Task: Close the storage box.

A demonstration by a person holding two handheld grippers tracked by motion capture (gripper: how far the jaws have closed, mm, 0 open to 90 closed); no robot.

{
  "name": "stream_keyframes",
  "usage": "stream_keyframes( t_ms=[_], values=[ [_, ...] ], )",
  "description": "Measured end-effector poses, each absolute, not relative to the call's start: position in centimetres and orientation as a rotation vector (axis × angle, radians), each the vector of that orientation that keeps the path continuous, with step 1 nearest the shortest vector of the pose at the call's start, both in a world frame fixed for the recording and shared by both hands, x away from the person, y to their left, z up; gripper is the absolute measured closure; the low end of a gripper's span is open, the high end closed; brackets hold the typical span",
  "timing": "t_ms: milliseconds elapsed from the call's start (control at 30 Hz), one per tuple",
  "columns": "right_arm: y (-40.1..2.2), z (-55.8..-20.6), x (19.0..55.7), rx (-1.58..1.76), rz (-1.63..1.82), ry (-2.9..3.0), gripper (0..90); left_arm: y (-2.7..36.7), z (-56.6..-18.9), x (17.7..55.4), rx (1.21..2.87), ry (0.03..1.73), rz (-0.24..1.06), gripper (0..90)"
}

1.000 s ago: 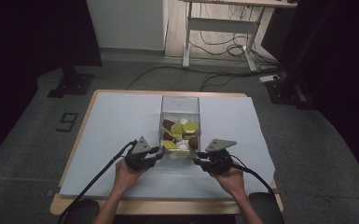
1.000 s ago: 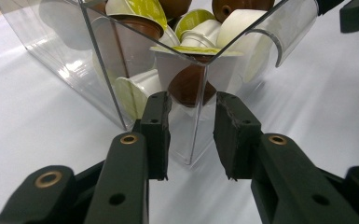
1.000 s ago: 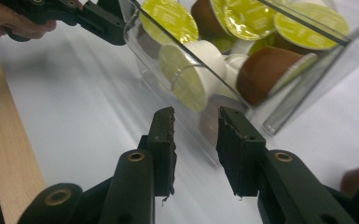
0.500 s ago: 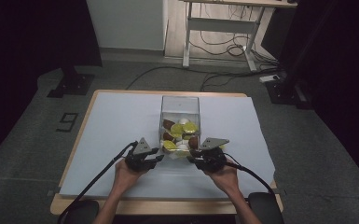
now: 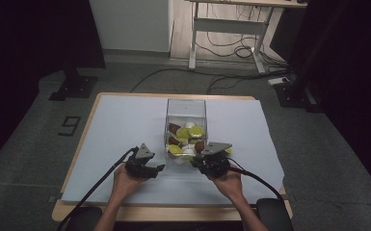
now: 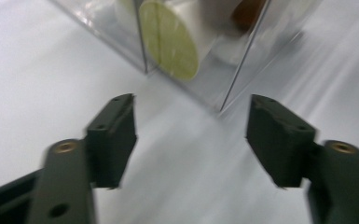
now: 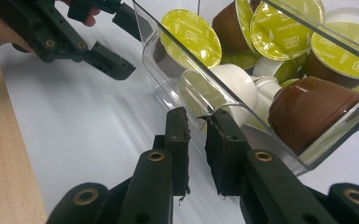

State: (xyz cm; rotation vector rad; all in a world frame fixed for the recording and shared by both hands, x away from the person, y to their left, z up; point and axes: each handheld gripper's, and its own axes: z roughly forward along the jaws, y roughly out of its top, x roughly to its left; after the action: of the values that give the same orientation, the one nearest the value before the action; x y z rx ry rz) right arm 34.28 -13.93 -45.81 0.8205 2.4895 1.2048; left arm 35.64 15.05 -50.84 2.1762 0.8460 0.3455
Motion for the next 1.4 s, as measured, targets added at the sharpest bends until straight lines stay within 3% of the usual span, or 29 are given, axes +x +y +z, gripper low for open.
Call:
stream_keyframes(
  t_ms=[233, 433, 733, 1400],
  values=[
    [-13.9, -45.8, 34.4, 0.833, 1.195, 2.469, 78.3, 15.3, -51.8, 35.8, 2.219, 0.905, 0.295, 14.5],
    [-13.8, -45.8, 34.6, 0.829, 1.179, 2.458, 78.2, 15.0, -52.4, 35.8, 2.254, 0.919, 0.311, 11.6],
    [-13.5, -45.9, 35.0, 0.83, 1.161, 2.443, 78.2, 14.8, -52.8, 35.7, 2.281, 0.895, 0.322, 0.0],
    [-13.1, -46.0, 36.6, 0.851, 1.131, 2.426, 78.2, 14.8, -52.9, 35.7, 2.283, 0.892, 0.325, 0.0]
  ],
)
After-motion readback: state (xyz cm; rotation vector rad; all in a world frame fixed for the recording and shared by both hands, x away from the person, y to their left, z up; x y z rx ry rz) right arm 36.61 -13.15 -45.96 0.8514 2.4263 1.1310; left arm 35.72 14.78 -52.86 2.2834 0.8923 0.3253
